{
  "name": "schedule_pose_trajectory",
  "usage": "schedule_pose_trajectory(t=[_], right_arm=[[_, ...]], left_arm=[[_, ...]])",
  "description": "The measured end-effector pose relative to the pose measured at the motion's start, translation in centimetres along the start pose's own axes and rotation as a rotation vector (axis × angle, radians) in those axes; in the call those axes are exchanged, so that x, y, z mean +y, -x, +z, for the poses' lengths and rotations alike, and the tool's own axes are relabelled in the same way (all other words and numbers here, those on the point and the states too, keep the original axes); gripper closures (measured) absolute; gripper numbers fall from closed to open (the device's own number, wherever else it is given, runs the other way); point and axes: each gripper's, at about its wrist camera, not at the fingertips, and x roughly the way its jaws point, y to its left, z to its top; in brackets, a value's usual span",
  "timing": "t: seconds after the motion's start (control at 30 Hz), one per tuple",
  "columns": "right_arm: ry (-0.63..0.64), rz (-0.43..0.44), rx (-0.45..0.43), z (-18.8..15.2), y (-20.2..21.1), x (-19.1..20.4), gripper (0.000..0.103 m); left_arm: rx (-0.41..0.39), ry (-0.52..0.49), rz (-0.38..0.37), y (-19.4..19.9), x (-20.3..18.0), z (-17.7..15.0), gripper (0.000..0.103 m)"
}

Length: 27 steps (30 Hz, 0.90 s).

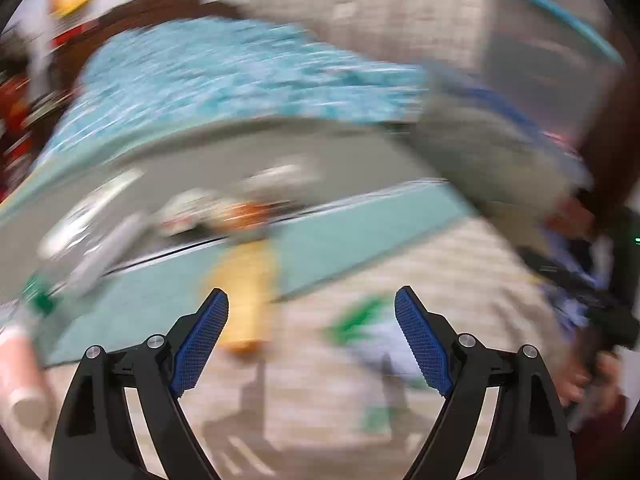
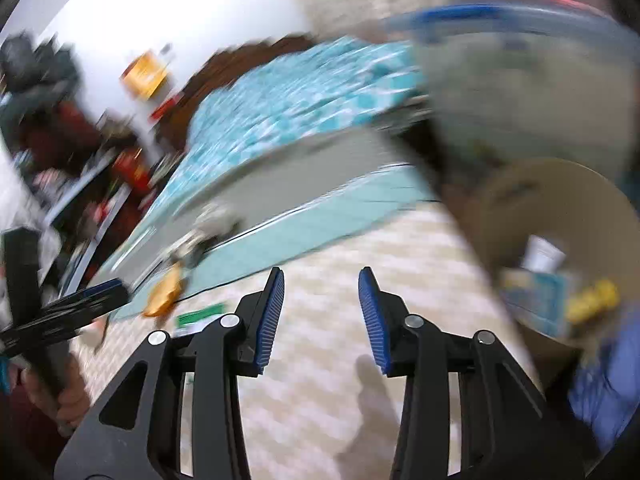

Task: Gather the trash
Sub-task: 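Grasp the bread slice with left tool while right tool grasps the crumpled white paper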

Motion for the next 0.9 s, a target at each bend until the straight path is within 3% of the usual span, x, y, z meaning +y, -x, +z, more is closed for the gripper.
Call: schedule_pose_trajectory(t=[0.13, 0.27, 0.37, 0.4, 0.43, 0.47, 0.5, 0.6, 0.73, 0.9], right_arm=[[0.085, 0.057, 0.105, 3.7, -6.3, 5.4, 0.044], [0.109, 0.094, 0.195, 7.0, -13.2, 10.1, 0.020], [0.097, 0.060, 0.287, 8.6, -18.9, 11.8, 0.020], [0.081, 0.059, 0.313, 8.9, -20.4, 12.1, 0.020], [0.066, 0.057, 0.333, 9.2, -21.5, 12.2, 0.020], [0.057, 0.043, 0.354, 9.1, -22.9, 12.3, 0.022], [0.062, 0.030, 0.377, 8.8, -23.9, 12.4, 0.039], [0.040, 0.064, 0.342, 8.3, -22.6, 11.8, 0.061], [0.026, 0.083, 0.275, 7.5, -17.8, 10.6, 0.061], [0.067, 0.229, 0.232, 2.6, -8.1, 10.6, 0.061]], left_arm=[[0.066, 0.119, 0.044, -3.4, 4.3, 0.4, 0.021], [0.091, 0.110, 0.030, -5.6, 4.0, 0.5, 0.021], [0.090, 0.070, 0.062, -6.4, 2.8, 0.1, 0.024], [0.087, 0.054, 0.081, -6.5, 2.7, 0.0, 0.032], [0.079, 0.045, 0.088, -6.3, 2.5, -0.1, 0.050], [0.074, 0.042, 0.070, -6.2, 2.6, -0.2, 0.060], [0.068, 0.041, 0.064, -6.0, 2.7, -0.3, 0.070], [0.054, 0.047, 0.027, -4.8, 3.6, -0.7, 0.087], [0.071, 0.087, -0.045, -2.6, 5.9, -2.8, 0.088], [0.074, 0.079, -0.141, 1.2, 6.8, -6.9, 0.089]])
